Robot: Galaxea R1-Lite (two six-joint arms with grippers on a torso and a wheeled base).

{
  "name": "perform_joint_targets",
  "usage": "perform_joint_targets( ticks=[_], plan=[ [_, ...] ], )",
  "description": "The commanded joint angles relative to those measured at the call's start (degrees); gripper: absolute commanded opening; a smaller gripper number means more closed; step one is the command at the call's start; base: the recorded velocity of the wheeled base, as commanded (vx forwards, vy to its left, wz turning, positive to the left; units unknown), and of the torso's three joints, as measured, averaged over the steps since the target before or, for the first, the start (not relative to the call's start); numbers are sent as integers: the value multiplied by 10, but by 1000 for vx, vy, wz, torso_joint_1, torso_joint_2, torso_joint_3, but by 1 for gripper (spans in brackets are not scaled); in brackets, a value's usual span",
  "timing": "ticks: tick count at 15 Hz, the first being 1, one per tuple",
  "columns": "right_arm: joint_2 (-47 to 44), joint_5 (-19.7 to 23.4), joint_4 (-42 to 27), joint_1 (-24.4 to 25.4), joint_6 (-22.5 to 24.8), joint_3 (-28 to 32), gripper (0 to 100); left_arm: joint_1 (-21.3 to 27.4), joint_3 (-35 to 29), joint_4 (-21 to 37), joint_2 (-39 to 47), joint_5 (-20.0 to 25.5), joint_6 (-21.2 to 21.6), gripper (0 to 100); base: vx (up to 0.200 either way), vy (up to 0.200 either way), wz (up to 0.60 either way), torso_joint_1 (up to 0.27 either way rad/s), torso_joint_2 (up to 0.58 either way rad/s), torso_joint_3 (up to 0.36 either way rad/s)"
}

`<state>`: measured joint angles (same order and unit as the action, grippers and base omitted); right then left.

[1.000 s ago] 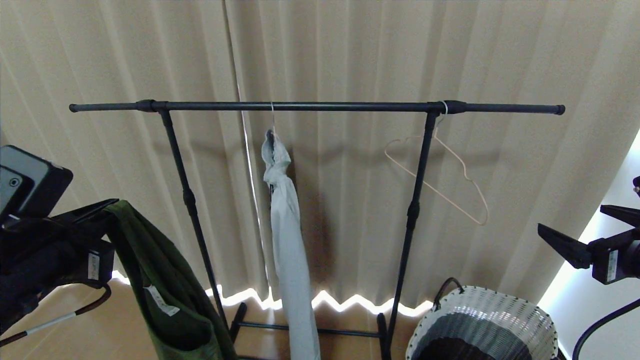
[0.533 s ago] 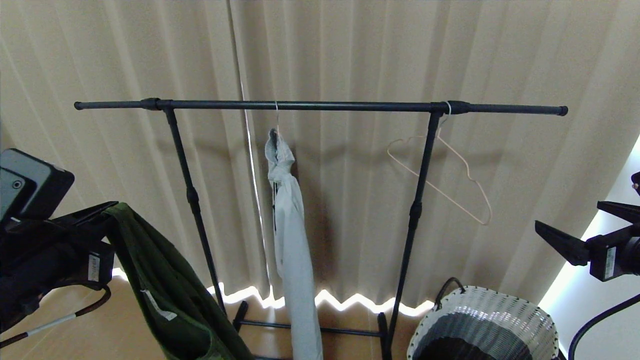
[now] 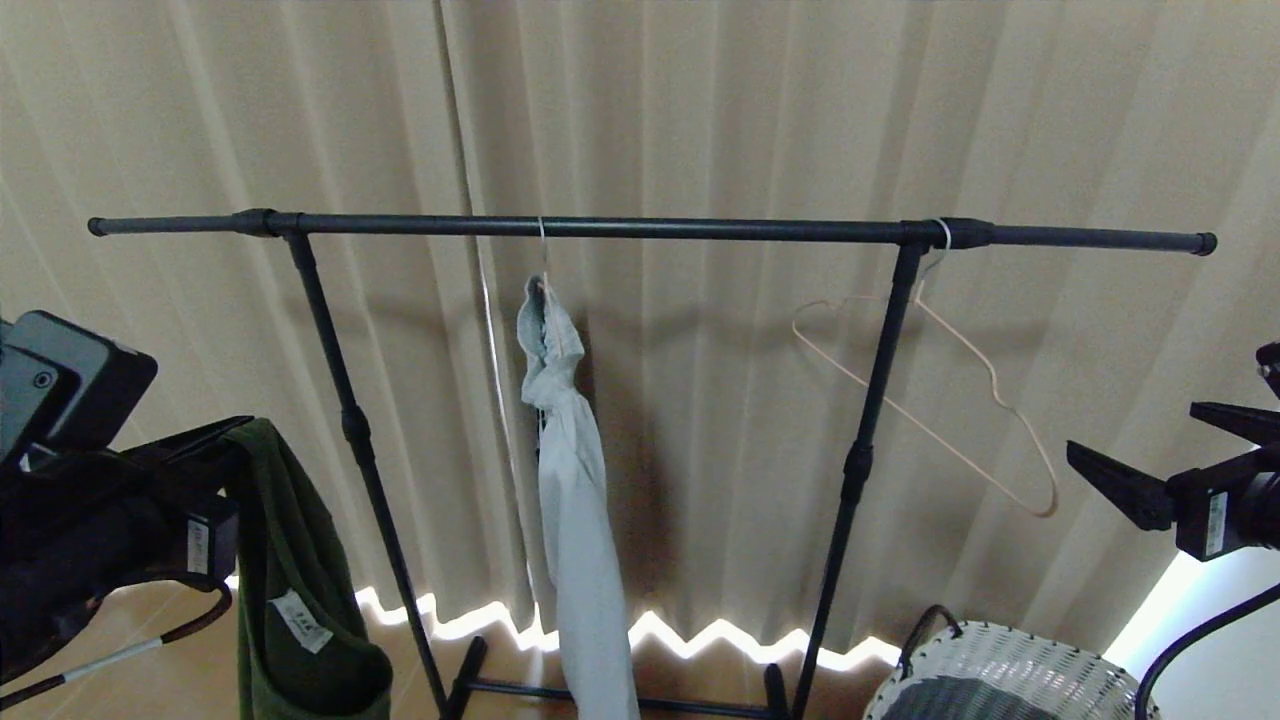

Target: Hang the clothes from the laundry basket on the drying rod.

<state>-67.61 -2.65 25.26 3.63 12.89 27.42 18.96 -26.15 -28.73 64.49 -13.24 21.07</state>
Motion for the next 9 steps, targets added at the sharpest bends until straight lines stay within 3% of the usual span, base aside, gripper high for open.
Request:
perform_joint_targets(
  ticks=[1, 3, 4, 9],
  plan=[
    [-14, -1, -1, -4, 0, 14, 100, -24, 0, -1, 15, 21, -6, 0, 200, 0, 0, 7, 2, 7],
    [-16, 0, -32, -4, 0, 42, 100, -57, 1, -2, 29, 32, -6, 0, 0, 0, 0, 0, 0, 0],
    [-15, 4, -92, -4, -1, 75, 100, -72, 1, -2, 41, 32, -8, 0, 0, 0, 0, 0, 0, 0],
    [-69, 6, -260, -4, -2, 209, 100, -85, 22, -3, 39, 33, -9, 0, 0, 0, 0, 0, 0, 0]
  ],
)
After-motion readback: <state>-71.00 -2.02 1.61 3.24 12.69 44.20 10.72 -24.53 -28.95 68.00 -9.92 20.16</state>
